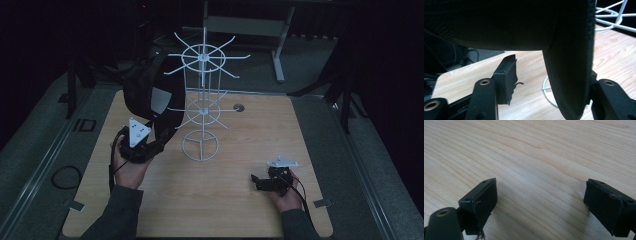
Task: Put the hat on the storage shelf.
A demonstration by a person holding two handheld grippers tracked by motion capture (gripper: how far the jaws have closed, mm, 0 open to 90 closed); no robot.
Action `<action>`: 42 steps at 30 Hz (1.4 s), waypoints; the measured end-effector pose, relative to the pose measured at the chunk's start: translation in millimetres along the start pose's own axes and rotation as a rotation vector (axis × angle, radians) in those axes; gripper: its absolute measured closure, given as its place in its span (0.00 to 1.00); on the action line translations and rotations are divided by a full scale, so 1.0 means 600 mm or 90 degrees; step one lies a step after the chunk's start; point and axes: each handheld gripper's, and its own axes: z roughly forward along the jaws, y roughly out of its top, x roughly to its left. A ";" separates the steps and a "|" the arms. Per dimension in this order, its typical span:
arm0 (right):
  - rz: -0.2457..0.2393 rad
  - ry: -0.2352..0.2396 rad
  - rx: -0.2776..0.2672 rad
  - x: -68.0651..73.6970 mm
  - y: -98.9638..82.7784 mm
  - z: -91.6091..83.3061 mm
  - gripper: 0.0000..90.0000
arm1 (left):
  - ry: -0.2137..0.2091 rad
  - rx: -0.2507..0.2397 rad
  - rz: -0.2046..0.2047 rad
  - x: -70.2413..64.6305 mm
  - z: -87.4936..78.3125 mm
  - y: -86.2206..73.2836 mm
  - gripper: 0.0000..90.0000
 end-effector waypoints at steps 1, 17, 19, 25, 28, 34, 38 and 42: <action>0.000 0.000 0.000 0.000 0.000 0.000 0.13 | -0.004 0.002 0.000 0.000 0.000 0.000 0.46; 0.001 0.000 0.000 0.000 0.000 0.000 0.13 | -0.050 0.004 -0.020 0.000 -0.010 -0.004 0.17; 0.001 0.000 0.000 0.000 0.000 0.000 0.13 | -0.053 0.002 -0.023 -0.001 -0.012 -0.005 0.17; 0.001 0.000 -0.001 0.000 0.000 0.000 0.13 | -0.065 -0.009 -0.038 -0.001 -0.020 -0.011 0.17; 0.001 0.000 -0.001 0.000 0.000 0.000 0.13 | -0.072 -0.013 -0.043 -0.002 -0.024 -0.012 0.17; 0.000 0.000 -0.001 0.000 0.000 0.000 0.13 | -0.101 -0.019 -0.052 -0.002 -0.032 -0.011 0.19; 0.000 0.000 -0.001 0.000 0.000 0.000 0.13 | -0.109 -0.019 -0.049 -0.006 -0.039 -0.009 0.19; 0.000 0.000 -0.001 0.000 -0.001 0.000 0.13 | -0.118 -0.021 -0.052 -0.007 -0.045 -0.007 0.19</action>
